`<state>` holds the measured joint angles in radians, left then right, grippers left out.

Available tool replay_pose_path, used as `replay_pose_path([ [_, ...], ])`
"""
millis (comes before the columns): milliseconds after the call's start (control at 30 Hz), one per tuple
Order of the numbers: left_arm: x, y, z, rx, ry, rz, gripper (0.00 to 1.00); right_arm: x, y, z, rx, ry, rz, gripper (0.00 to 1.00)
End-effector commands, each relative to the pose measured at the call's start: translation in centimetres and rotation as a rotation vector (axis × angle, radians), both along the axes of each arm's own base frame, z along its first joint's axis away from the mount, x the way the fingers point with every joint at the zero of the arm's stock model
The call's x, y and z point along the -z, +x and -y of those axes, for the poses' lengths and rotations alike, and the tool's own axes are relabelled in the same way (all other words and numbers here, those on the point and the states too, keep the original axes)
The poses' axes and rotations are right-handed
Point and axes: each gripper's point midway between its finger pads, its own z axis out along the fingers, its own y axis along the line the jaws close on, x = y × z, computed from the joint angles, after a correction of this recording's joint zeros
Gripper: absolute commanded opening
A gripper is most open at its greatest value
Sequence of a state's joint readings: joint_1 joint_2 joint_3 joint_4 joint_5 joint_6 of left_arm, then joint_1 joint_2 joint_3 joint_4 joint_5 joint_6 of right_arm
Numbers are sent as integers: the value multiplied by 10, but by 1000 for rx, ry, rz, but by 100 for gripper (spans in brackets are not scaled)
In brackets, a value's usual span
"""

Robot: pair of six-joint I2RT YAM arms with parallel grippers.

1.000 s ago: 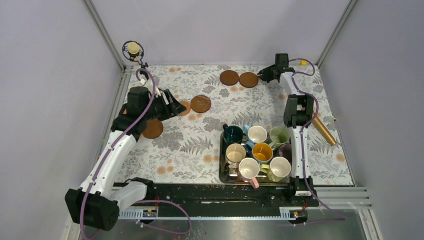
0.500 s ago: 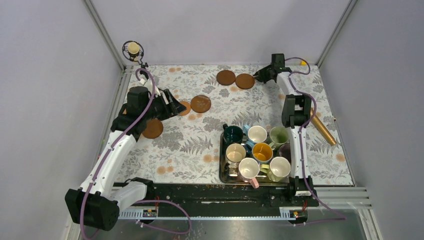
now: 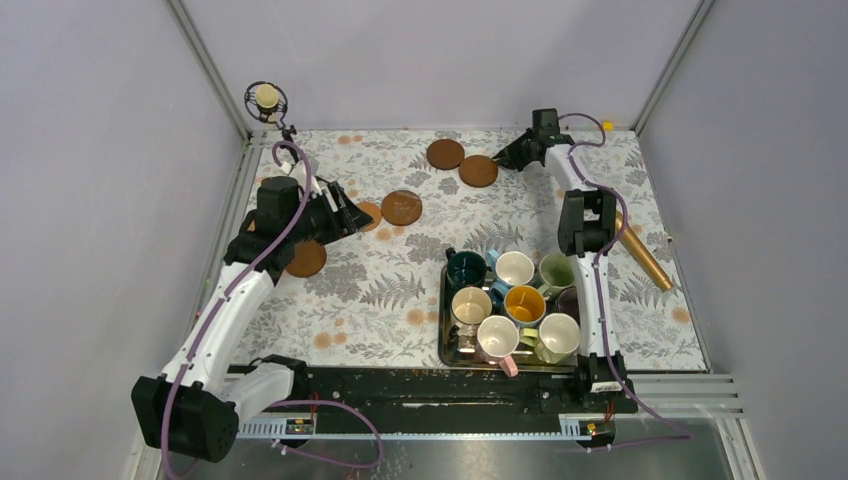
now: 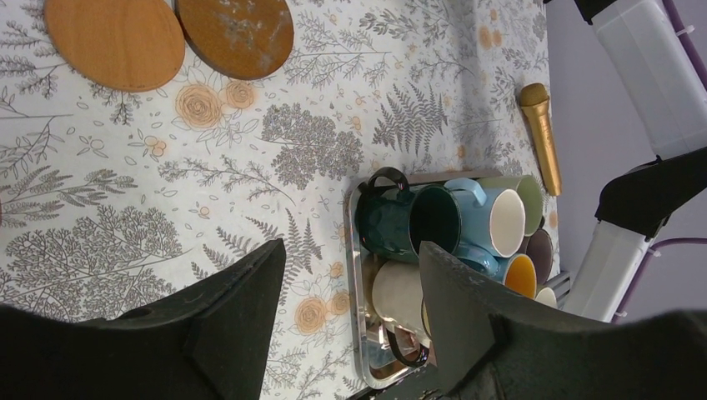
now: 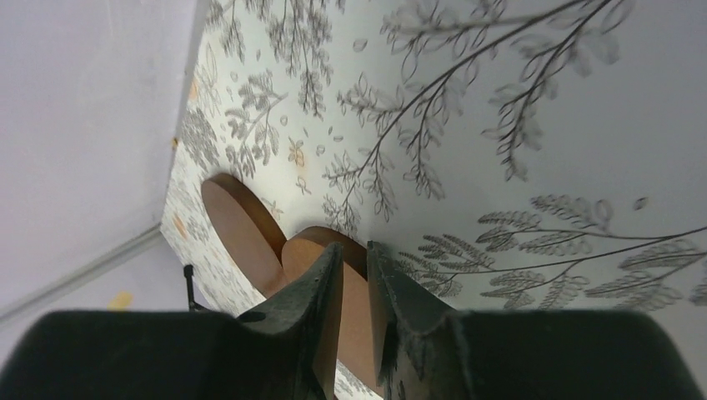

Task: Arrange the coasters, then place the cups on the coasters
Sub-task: Move the coaster to the center of the board.

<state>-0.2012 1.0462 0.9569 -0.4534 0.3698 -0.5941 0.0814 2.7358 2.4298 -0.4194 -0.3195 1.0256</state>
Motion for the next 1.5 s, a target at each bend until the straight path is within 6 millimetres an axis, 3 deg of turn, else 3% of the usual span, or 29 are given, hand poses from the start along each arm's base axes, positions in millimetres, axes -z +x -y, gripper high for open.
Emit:
replay_pose_path([
  [0, -12, 6, -1, -18, -28, 55, 61, -11, -24, -35, -131, 2, -10, 24],
  [267, -1, 11, -6, -57, -18, 26, 61, -14, -49, -68, -242, -11, -15, 24],
  [567, 9, 14, -17, -114, -1, -15, 60, -14, -95, -95, -337, -24, -17, 24],
  [733, 5, 14, -25, -132, 4, -7, 60, -11, -109, -113, -424, -4, -12, 24],
  [967, 8, 11, -24, -127, -8, -14, 60, -12, -106, -107, -446, -100, -20, 25],
  [1233, 13, 11, -24, -129, -13, -22, 60, -21, -100, -129, -433, -32, -16, 27],
  [1467, 11, 9, -23, -123, -17, -13, 60, -18, -101, -134, -420, -102, -65, 28],
])
